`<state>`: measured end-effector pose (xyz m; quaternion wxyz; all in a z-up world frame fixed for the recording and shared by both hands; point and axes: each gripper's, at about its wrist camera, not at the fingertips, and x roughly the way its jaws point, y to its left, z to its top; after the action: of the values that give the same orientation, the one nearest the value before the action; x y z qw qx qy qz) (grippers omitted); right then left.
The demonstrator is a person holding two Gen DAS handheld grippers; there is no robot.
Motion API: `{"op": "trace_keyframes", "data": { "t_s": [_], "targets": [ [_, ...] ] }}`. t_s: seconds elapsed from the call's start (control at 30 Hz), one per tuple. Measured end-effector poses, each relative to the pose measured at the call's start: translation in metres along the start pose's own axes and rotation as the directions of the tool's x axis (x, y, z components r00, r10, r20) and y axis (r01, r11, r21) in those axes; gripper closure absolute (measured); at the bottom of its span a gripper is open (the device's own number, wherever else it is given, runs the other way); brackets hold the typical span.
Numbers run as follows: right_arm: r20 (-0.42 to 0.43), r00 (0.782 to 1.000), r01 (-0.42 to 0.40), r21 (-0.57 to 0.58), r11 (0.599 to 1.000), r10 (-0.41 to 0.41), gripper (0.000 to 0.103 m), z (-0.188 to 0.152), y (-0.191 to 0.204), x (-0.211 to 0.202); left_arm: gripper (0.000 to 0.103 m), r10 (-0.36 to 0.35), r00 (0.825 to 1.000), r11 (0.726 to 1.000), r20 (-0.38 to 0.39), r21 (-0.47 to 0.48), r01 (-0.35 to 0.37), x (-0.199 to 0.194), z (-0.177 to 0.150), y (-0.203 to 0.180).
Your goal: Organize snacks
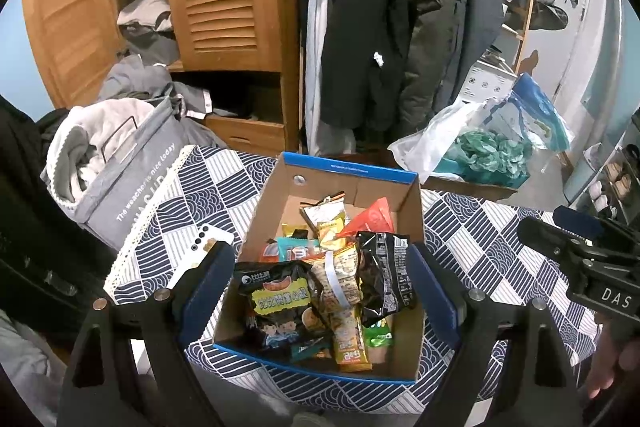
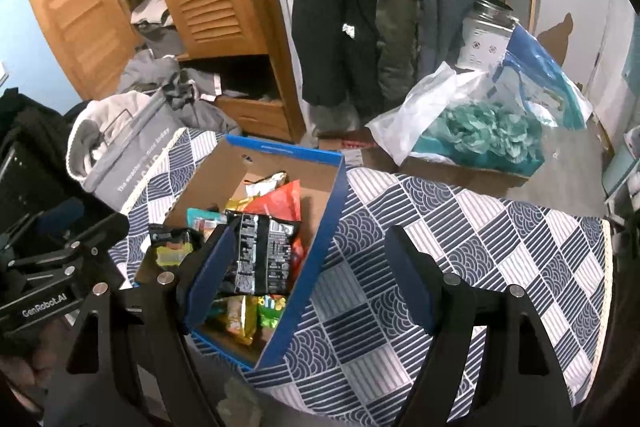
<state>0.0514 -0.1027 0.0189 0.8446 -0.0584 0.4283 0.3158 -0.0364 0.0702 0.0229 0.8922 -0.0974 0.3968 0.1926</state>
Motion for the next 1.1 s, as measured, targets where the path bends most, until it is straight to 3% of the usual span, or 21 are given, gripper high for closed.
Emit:
{"op": "trace_keyframes", "data": {
  "t_s": [1.1],
  "targets": [
    [-0.006, 1.000, 0.000, 0.000, 1.000, 0.000, 0.026, -0.004, -0.002, 0.001, 0.014, 0.010, 0.999, 1.000, -0.034, 0.000, -0.010, 0.006, -0.009, 0.002]
  ]
}}
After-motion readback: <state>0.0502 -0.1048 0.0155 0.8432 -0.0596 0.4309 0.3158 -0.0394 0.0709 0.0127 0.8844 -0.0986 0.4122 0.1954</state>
